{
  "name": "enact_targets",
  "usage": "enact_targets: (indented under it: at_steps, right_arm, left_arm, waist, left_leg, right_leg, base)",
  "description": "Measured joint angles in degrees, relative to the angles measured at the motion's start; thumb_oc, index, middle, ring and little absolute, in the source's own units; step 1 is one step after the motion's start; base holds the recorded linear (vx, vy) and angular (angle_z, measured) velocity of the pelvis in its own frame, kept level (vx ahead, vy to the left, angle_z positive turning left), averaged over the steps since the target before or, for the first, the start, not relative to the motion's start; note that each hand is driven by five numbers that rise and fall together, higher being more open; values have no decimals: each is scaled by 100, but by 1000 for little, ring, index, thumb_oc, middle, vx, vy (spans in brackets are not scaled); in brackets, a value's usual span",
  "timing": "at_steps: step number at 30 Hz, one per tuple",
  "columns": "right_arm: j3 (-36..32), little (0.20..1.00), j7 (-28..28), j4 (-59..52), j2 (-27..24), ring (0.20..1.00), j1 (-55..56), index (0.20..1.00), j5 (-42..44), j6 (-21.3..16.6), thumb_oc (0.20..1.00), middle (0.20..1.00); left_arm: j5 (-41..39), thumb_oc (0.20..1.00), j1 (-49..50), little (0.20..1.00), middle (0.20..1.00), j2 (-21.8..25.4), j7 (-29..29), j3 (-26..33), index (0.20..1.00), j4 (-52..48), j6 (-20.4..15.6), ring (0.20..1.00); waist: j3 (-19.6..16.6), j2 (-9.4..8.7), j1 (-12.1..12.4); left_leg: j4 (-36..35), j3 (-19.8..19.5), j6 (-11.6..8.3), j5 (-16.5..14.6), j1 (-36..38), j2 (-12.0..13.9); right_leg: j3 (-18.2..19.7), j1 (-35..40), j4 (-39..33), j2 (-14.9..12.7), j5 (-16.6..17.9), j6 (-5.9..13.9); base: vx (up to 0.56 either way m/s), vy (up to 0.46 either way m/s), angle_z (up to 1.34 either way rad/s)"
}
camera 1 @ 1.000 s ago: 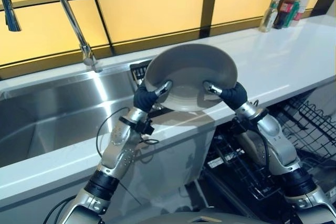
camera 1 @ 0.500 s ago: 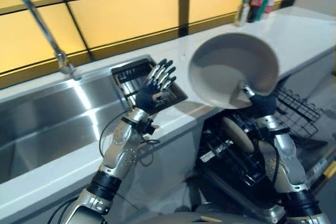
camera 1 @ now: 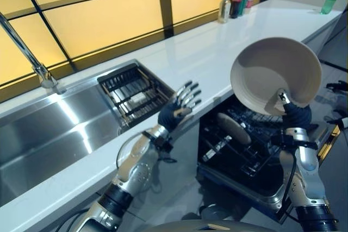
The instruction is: Pick up plates and place into dishwasher.
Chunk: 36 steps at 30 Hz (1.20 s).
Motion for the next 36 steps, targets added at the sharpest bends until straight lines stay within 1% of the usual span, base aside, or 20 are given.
enact_targets:
  at_steps: [1,2,3,5,7,8,10,11,12,13,15,17,21,24,26,30,32,33,34,36]
  right_arm:
    - [2,200,6,8,2,200,0,200,1,4,200,200]
    - [7,200,13,56,2,200,-15,200,1,3,200,200]
    - [15,200,16,143,5,200,-44,200,2,3,200,200]
    - [49,200,10,206,22,200,-47,200,3,12,200,200]
    - [47,200,-24,202,-28,200,-59,200,-6,15,200,200]
    - [47,200,-73,197,-38,200,-59,200,-8,15,200,200]
    - [82,200,-159,215,-2,200,-70,200,-52,14,200,200]
    - [110,200,-222,265,-8,200,-101,200,-124,21,200,200]
    - [162,200,-285,321,-13,200,-115,200,-134,23,200,200]
    - [202,200,-348,333,-29,200,-112,200,-146,33,200,200]
    - [204,200,-437,359,-59,200,-116,200,-342,83,200,200]
    - [198,200,-475,496,-127,200,-108,200,-515,189,200,200]
    - [49,200,-612,903,-212,200,-18,200,-982,360,200,200]
    - [43,200,-789,1324,-219,200,-16,200,-1317,468,200,200]
    - [43,200,-846,1576,-218,200,-20,200,-1382,520,200,200]
    - [45,200,-971,2130,-213,200,-30,200,-1603,580,200,200]
    - [59,200,-1029,2332,-217,200,-85,200,-1774,639,200,200]
    - [83,200,-1073,2439,-228,200,-146,200,-1873,666,200,200]
    - [105,200,-1097,2561,-251,200,-243,200,-1939,683,200,200]
    - [127,200,-1157,2859,-288,200,-437,200,-1990,706,200,200]
  left_arm:
    - [41,1000,81,1000,1000,48,-31,-8,1000,34,26,1000]
    - [133,1000,132,1000,1000,90,-71,-12,1000,34,25,1000]
    - [190,1000,165,1000,1000,120,-106,-15,1000,33,25,1000]
    - [200,1000,252,1000,1000,124,-141,-9,1000,31,24,1000]
    - [200,1000,338,1000,1000,103,-161,-9,1000,33,23,1000]
    - [200,1000,383,1000,1000,127,-188,-5,1000,32,21,1000]
    - [200,1000,543,1000,1000,266,-258,54,1000,80,11,1000]
    - [198,1000,664,1000,1000,235,-277,109,1000,173,15,1000]
    - [204,1000,782,1000,1000,250,-296,131,1000,220,21,1000]
    - [215,1000,894,1000,1000,261,-332,146,1000,227,22,1000]
    - [241,1000,1070,1000,1000,272,-485,159,1000,341,8,1000]
    - [303,1000,1255,1000,1000,274,-675,276,1000,634,23,1000]
    - [422,1000,1699,1000,1000,318,-1154,815,1000,1159,23,1000]
    - [692,1000,1799,1000,1000,608,-1441,865,1000,1484,-47,1000]
    - [901,1000,1820,1000,1000,653,-1587,972,1000,1778,-147,1000]
    - [1242,1000,1833,1000,1000,752,-1615,1069,1000,2089,-286,1000]
    - [1363,1000,1840,1000,1000,801,-1614,1073,1000,2095,-356,1000]
    - [1393,1000,1848,1000,1000,824,-1615,1072,1000,2096,-366,1000]
    - [1417,1000,1850,1000,1000,831,-1615,1082,1000,2096,-366,1000]
    - [1434,1000,1845,1000,1000,833,-1623,1129,1000,2107,-362,1000]
  waist:
    - [75,-36,58]
    - [138,-75,83]
    - [191,-101,171]
    - [244,-44,269]
    - [271,25,414]
    - [259,7,514]
    - [145,-148,705]
    - [124,-137,829]
    - [115,-125,890]
    - [89,-105,956]
    - [65,-109,966]
    - [50,-144,957]
    - [41,-236,962]
    - [73,-326,982]
    - [76,-348,993]
    - [117,-341,1093]
    - [203,-320,1156]
    - [243,-293,1229]
    - [273,-264,1329]
    - [328,-236,1402]
  left_leg:
    - [51,59,5,-23,0,6]
    - [142,77,13,-67,-50,15]
    - [215,148,13,-92,-70,23]
    - [312,175,67,-127,-207,137]
    - [365,262,35,-131,-252,312]
    - [390,265,-16,-142,-246,363]
    - [435,286,-215,-172,-235,349]
    - [431,80,-279,-165,-246,424]
    - [418,-81,-291,-169,-238,494]
    - [385,-110,-347,-146,-236,574]
    - [278,-109,-441,-83,-240,683]
    - [187,-115,-497,-46,-225,744]
    - [140,-123,-515,-35,-247,759]
    - [158,-130,-516,-36,-301,739]
    - [180,-151,-513,-36,-353,721]
    - [212,-190,-498,-47,-344,645]
    - [322,-464,-499,-127,-347,596]
    - [428,-762,-486,-248,-341,535]
    - [552,-962,-447,-365,-344,481]
    - [723,-982,-423,-467,-353,463]
  right_leg:
    - [-55,-14,-12,-37,42,13]
    - [-213,-35,-42,-105,39,33]
    - [-381,-89,-52,-183,26,64]
    - [-656,-176,65,-292,-91,231]
    - [-821,-349,771,-313,-140,134]
    - [-919,-299,873,-406,-165,104]
    - [-1071,65,189,-538,-298,-12]
    - [-1146,161,-56,-400,-122,-39]
    - [-1165,259,-192,-284,-32,-140]
    - [-1179,293,-279,-161,17,-202]
    - [-1200,299,-414,-33,108,-290]
    - [-1207,312,-500,44,136,-318]
    - [-1214,306,-566,62,151,-331]
    - [-1217,258,-555,28,152,-313]
    - [-1224,226,-554,-8,169,-301]
    - [-1229,244,-539,-53,170,-282]
    - [-1187,247,-526,-50,190,-272]
    - [-1060,235,-519,-23,214,-261]
    - [-924,235,-525,0,256,-256]
    - [-899,284,-517,-35,240,-200]
  base:
    - [-66,-22,-31]
    - [-42,-29,-28]
    - [-9,-56,-27]
    - [20,-110,-19]
    - [56,-159,-3]
    - [84,-196,-5]
    - [96,-214,-23]
    - [86,-198,-32]
    - [81,-176,-22]
    - [89,-155,-12]
    - [100,-133,-7]
    - [97,-137,-6]
    - [8,-121,0]
    - [14,-63,3]
    - [35,-19,5]
    - [42,2,2]
    - [9,-1,-16]
    - [26,8,-48]
    - [34,14,-57]
    - [50,10,-24]
